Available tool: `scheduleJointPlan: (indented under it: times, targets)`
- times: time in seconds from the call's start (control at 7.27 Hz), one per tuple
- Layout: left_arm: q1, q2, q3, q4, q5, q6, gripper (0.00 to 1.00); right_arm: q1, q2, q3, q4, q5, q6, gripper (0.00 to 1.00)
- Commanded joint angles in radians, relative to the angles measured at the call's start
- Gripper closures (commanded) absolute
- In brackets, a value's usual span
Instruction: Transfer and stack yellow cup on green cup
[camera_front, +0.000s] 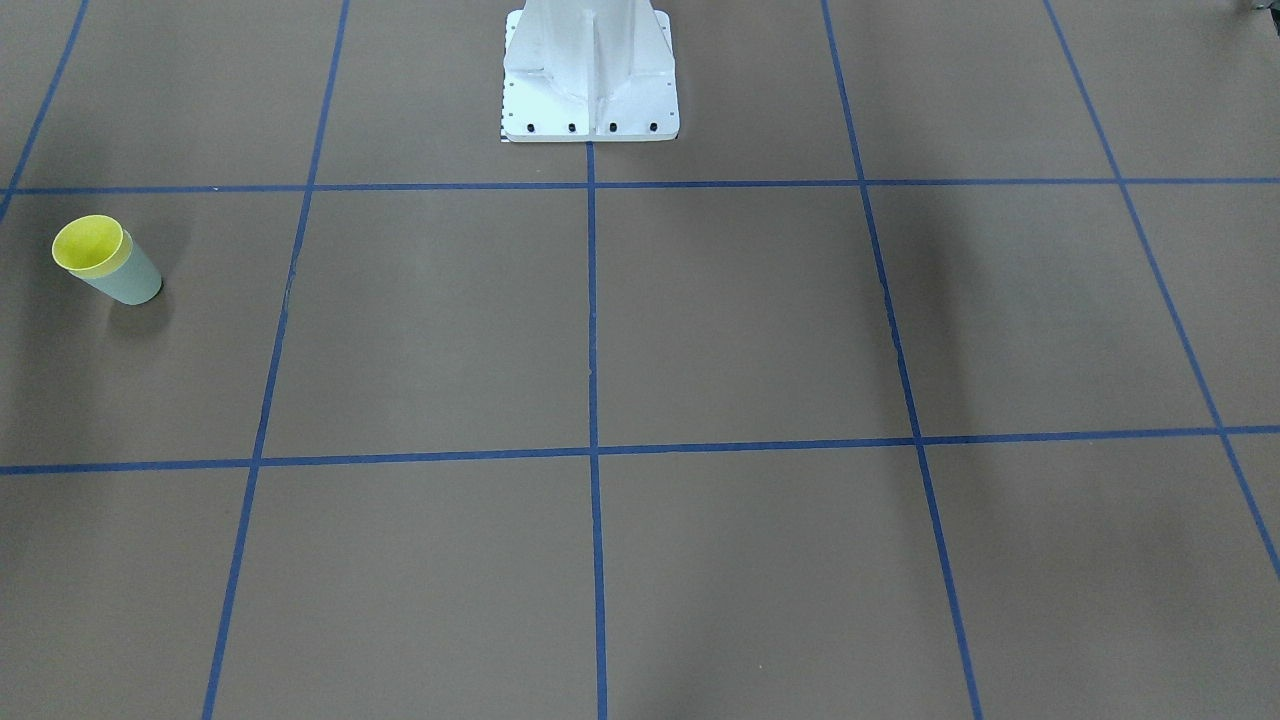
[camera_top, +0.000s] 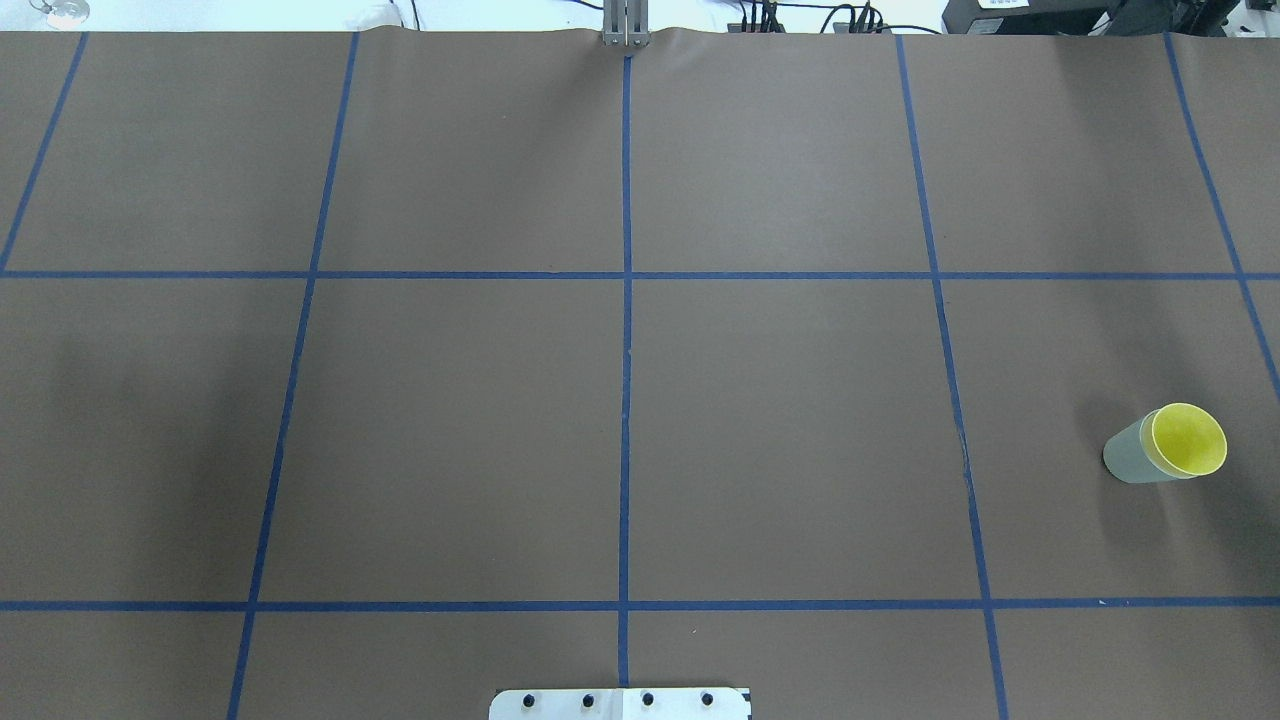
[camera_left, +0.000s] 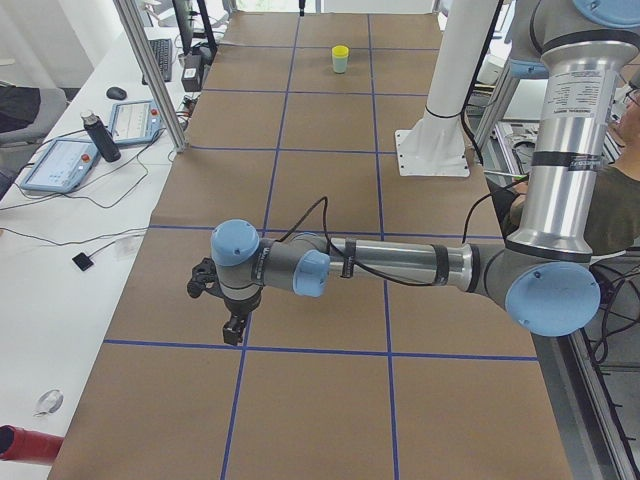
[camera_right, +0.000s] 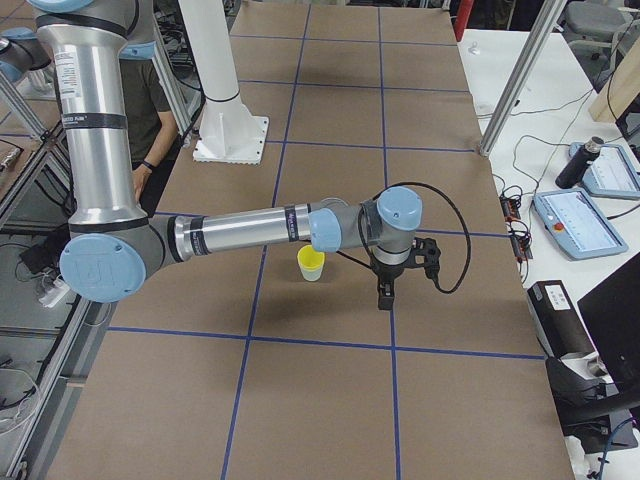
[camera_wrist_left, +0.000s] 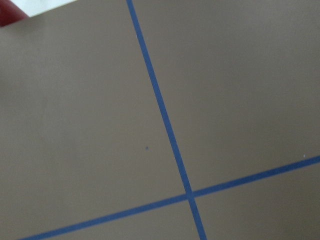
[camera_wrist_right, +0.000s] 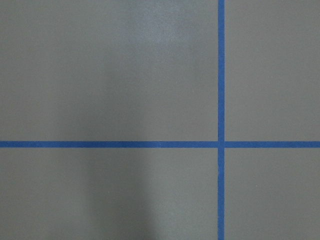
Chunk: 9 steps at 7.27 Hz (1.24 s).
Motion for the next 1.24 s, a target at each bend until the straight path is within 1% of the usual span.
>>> scheduleJointPlan:
  times: [0.0, 0.41, 0.55, 0.69, 0.83, 0.96, 1.1]
  targets:
    - [0.005, 0.145, -0.165, 0.097, -0.025, 0.000, 0.00, 0.010, -0.017, 0.004, 0.000, 0.000, -0.014, 0.00]
    - [0.011, 0.141, -0.167, 0.087, -0.029, 0.008, 0.00, 0.025, -0.038, 0.014, 0.000, 0.014, -0.023, 0.00]
    - [0.011, 0.140, -0.182, 0.087, -0.047, 0.007, 0.00, 0.030, -0.049, 0.020, 0.000, 0.015, -0.027, 0.00]
    - [0.011, 0.138, -0.187, 0.090, -0.093, 0.001, 0.00, 0.034, -0.072, 0.036, 0.000, 0.017, -0.029, 0.00]
    - [0.009, 0.167, -0.202, 0.087, -0.118, -0.002, 0.00, 0.034, -0.086, 0.048, 0.000, 0.017, -0.029, 0.00]
    - [0.009, 0.198, -0.234, 0.089, -0.106, -0.003, 0.00, 0.033, -0.087, 0.043, 0.002, 0.011, -0.033, 0.00]
    - [0.009, 0.201, -0.236, 0.090, -0.103, -0.003, 0.00, 0.017, -0.081, 0.036, 0.000, 0.009, -0.096, 0.00]
